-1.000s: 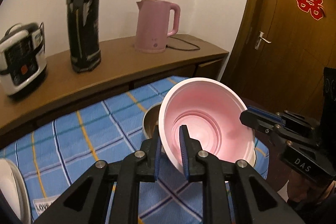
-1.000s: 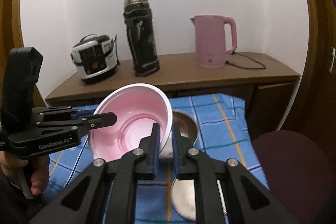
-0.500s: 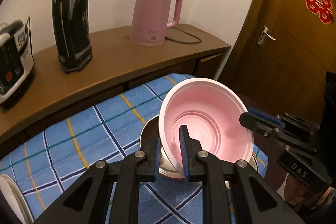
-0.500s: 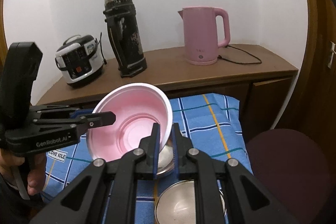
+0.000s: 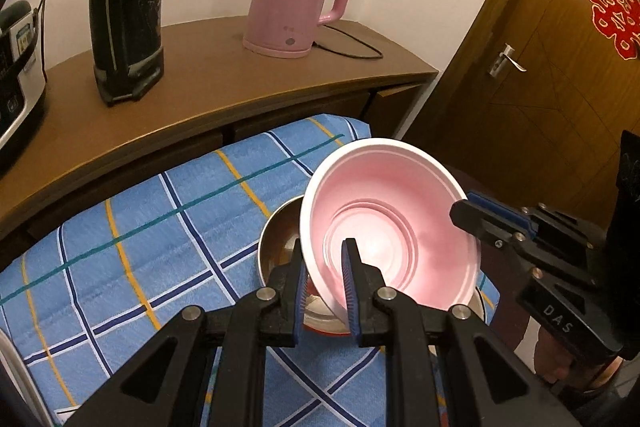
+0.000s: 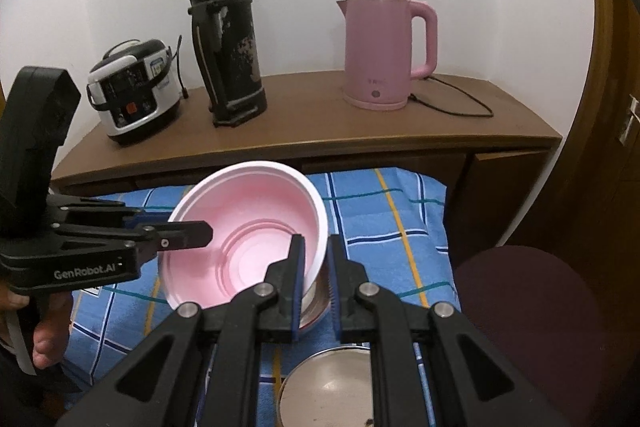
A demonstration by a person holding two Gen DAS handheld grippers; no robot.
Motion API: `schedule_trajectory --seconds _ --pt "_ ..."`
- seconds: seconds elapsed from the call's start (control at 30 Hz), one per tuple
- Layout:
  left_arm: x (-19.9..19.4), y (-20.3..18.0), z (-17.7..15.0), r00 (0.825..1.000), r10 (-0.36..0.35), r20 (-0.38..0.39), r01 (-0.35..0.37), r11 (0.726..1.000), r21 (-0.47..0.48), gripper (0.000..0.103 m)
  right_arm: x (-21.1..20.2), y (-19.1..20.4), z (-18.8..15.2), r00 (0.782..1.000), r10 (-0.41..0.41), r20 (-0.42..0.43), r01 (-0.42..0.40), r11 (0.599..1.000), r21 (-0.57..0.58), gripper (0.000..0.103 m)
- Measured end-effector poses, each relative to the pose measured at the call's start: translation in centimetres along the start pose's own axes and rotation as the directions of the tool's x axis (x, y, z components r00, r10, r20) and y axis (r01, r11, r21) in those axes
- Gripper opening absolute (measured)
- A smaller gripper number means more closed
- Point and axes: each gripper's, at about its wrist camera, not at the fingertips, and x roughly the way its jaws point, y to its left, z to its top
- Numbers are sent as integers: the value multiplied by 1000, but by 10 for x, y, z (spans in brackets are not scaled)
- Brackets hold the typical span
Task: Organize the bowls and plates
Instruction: 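Lower the pink bowl into the steel bowl with both grippers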
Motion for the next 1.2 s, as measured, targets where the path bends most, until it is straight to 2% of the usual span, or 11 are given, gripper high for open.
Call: schedule_trajectory --seconds 0.47,1.2 --pt "20 14 -3 999 -3 -54 1 999 -36 19 27 2 -2 998 -25 -55 24 1000 -13 11" --pt "30 10 -5 996 31 -84 -31 1000 1 19 43 -1 -12 995 -34 -96 33 999 -16 12"
